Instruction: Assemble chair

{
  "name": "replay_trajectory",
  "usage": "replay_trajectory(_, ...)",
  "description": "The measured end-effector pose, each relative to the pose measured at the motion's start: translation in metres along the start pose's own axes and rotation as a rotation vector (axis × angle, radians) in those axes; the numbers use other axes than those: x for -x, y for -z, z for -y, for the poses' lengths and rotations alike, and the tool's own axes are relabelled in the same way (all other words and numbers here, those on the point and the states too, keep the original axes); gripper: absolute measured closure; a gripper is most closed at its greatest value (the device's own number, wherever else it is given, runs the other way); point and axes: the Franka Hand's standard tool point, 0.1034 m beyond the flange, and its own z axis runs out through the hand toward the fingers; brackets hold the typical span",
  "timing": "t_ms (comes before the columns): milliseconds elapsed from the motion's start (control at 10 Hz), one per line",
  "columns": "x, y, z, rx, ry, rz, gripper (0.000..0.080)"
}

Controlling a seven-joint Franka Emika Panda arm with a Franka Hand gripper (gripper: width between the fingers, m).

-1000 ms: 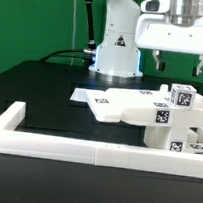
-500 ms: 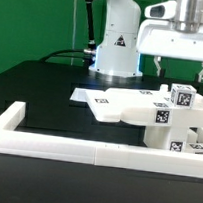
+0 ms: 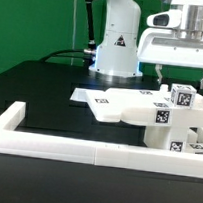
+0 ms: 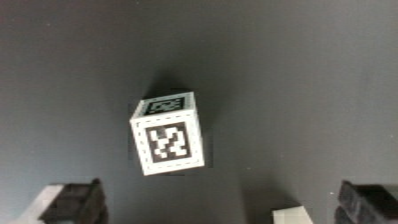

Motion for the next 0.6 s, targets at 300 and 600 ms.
replay_trajectory(300, -0.003, -0.008, -0.009, 0.001, 0.051, 0.005, 0.0151)
replay_trajectory(600, -0.013, -0.024, -0.013, 0.012, 0.086, 0.0, 0.0151)
